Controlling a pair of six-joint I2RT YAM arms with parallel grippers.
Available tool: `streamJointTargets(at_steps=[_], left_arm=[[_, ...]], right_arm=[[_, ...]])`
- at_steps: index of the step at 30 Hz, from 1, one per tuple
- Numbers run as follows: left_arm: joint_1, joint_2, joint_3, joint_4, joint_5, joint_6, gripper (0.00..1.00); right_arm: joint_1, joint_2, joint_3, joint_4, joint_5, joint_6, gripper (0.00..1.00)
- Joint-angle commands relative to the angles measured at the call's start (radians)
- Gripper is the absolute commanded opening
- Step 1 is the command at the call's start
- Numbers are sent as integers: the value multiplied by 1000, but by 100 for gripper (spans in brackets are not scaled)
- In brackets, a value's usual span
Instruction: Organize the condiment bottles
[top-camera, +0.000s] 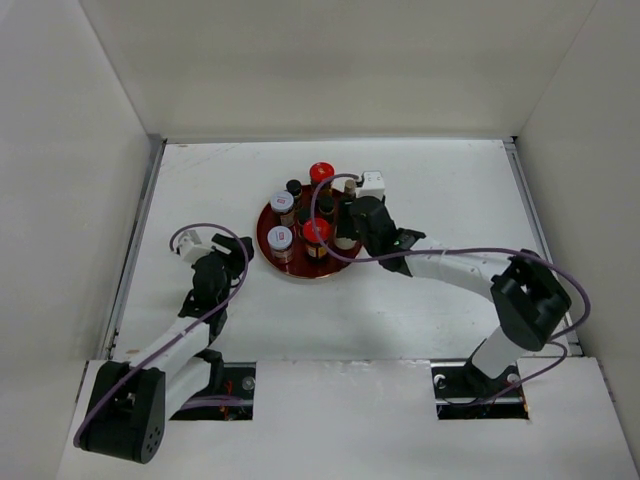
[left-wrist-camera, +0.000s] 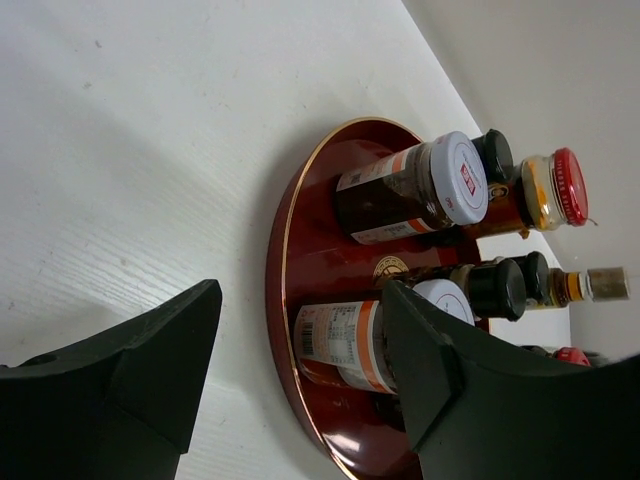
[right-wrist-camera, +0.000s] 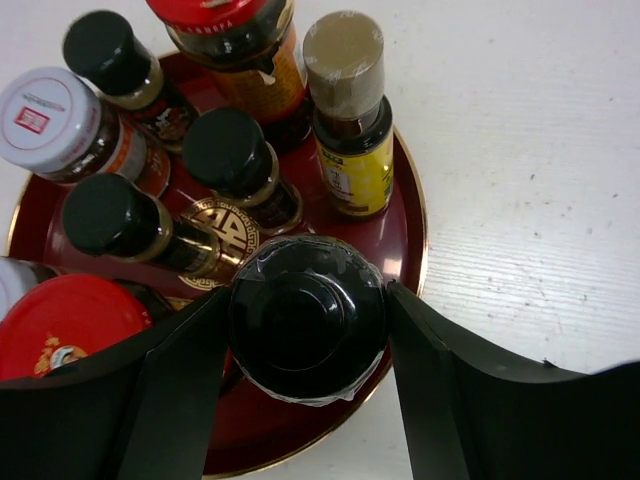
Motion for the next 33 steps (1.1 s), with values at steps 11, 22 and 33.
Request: streamJointTargets(at_steps=[11, 22, 33], left_arm=[[26, 85, 76, 8, 59, -12, 66], [44, 65, 67, 8, 59, -17, 67], [40, 48, 62, 19, 48, -16, 66]], right_arm=[[1, 112, 83, 167, 15, -18, 78], [-24, -152, -38, 171, 110, -43, 100], [-197, -269, -285, 43, 159, 124, 100]])
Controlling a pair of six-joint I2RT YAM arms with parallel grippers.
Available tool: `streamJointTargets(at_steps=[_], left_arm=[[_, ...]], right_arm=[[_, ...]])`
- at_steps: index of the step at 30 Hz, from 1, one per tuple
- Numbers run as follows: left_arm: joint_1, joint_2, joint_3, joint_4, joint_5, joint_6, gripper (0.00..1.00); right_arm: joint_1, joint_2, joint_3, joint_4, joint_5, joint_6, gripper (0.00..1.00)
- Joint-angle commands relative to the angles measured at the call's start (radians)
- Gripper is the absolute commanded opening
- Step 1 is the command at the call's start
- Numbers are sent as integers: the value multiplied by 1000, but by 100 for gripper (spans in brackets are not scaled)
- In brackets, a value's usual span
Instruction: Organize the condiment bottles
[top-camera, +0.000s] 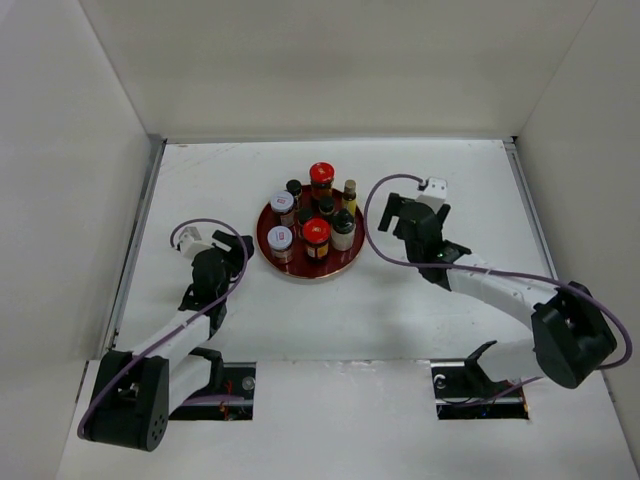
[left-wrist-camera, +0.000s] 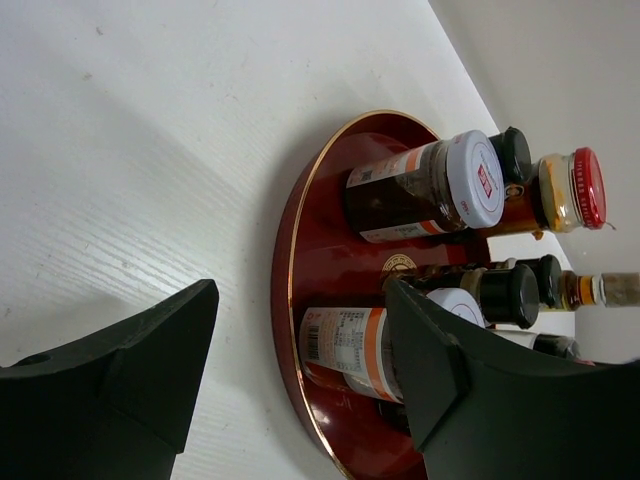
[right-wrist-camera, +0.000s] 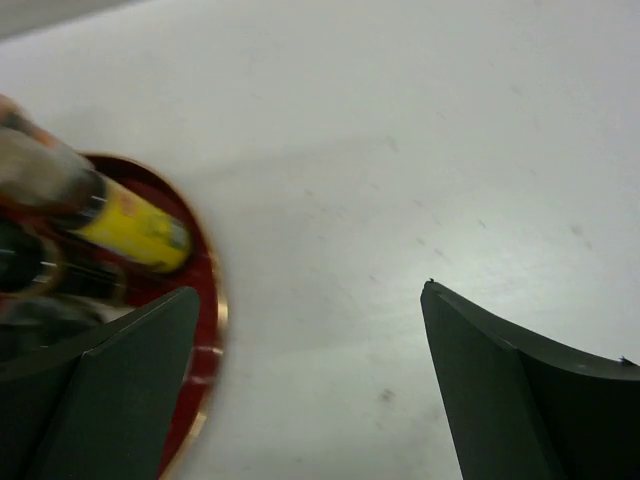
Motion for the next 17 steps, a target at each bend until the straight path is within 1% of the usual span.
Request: streamJointTargets(at_steps=[1, 5, 12, 15, 17], left_arm=[[1, -20, 26, 34, -4, -4, 66], [15, -49, 17, 31, -7, 2, 66], [19, -78, 9, 33, -17, 9, 66], [10, -72, 10, 39, -17, 16, 65], [7, -66, 12, 39, -14, 21, 66]], right_arm=[[-37, -17, -36, -44, 16, 93, 100], [-62, 6, -46, -37, 7, 116, 100], [-30, 93, -1, -3, 33, 79, 100], [-10, 90, -1, 9, 41, 82, 100], [-7, 79, -12, 34, 41, 78, 100]])
